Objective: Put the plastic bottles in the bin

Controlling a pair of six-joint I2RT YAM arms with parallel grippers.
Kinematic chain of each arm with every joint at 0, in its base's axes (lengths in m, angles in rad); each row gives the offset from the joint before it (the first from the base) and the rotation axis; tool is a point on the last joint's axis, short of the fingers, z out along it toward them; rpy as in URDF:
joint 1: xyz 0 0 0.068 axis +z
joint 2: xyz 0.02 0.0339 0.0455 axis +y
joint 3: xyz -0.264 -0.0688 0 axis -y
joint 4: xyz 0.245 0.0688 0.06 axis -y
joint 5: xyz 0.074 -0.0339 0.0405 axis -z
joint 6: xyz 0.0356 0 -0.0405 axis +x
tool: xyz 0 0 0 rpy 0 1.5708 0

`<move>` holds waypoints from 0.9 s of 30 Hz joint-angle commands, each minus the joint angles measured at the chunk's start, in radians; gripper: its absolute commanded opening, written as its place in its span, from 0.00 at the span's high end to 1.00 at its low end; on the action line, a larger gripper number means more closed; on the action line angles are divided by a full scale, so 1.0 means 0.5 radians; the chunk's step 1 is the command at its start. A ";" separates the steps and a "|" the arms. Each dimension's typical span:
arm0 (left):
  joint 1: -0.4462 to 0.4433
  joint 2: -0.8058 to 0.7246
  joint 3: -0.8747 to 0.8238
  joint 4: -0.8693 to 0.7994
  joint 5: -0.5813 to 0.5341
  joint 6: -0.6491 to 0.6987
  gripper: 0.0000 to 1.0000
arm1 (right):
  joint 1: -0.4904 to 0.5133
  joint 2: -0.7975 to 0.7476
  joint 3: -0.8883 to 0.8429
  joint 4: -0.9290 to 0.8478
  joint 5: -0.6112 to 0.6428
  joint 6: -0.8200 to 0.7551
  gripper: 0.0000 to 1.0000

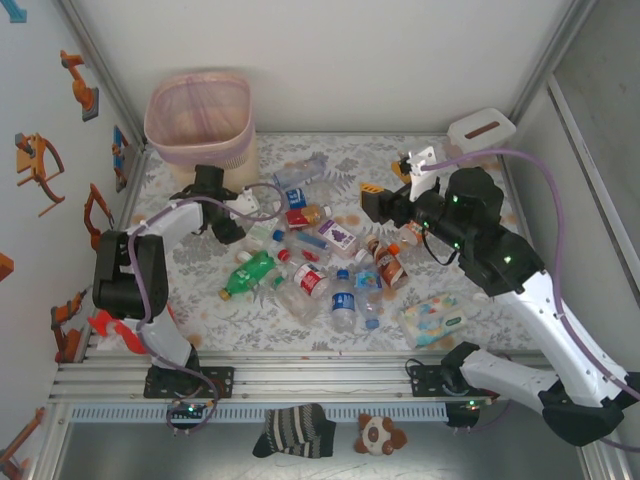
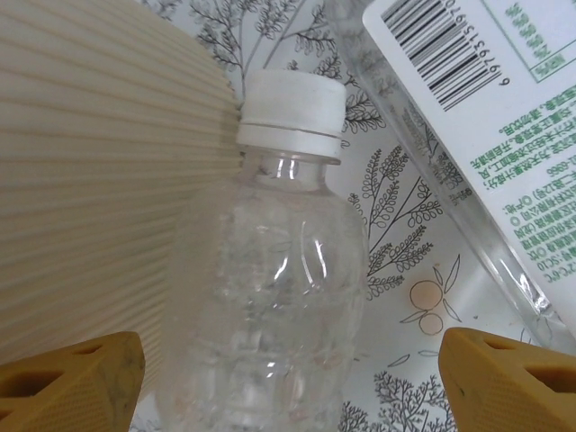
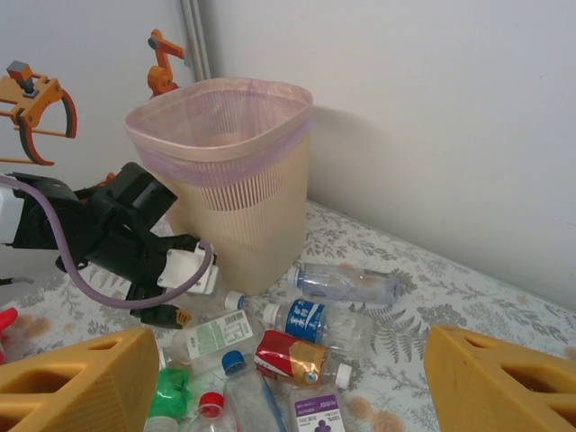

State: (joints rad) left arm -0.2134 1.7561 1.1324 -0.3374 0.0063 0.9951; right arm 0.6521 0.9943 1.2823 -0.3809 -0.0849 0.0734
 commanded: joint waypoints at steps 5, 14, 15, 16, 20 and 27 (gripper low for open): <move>0.040 0.098 0.112 -0.065 0.030 -0.058 0.15 | 0.006 -0.002 0.058 0.035 0.010 -0.023 0.23; 0.041 0.175 0.192 -0.246 0.059 -0.137 0.17 | 0.005 -0.011 0.039 0.050 0.009 -0.004 0.23; 0.043 0.173 0.196 -0.261 0.059 -0.147 0.17 | 0.006 -0.015 0.036 0.050 0.010 -0.006 0.24; 0.041 0.165 0.199 -0.283 0.058 -0.157 0.19 | 0.006 -0.020 0.034 0.050 0.010 -0.004 0.23; 0.038 0.117 0.179 -0.316 0.051 -0.187 0.20 | 0.004 -0.031 0.025 0.047 0.019 -0.009 0.23; 0.037 0.056 0.128 -0.395 0.007 -0.261 0.20 | 0.006 -0.022 0.022 0.056 0.004 0.000 0.23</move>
State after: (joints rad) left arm -0.1955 1.8225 1.2087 -0.4759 0.0135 0.8974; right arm 0.6521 0.9962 1.2827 -0.3779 -0.0849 0.0738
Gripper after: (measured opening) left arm 0.794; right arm 0.766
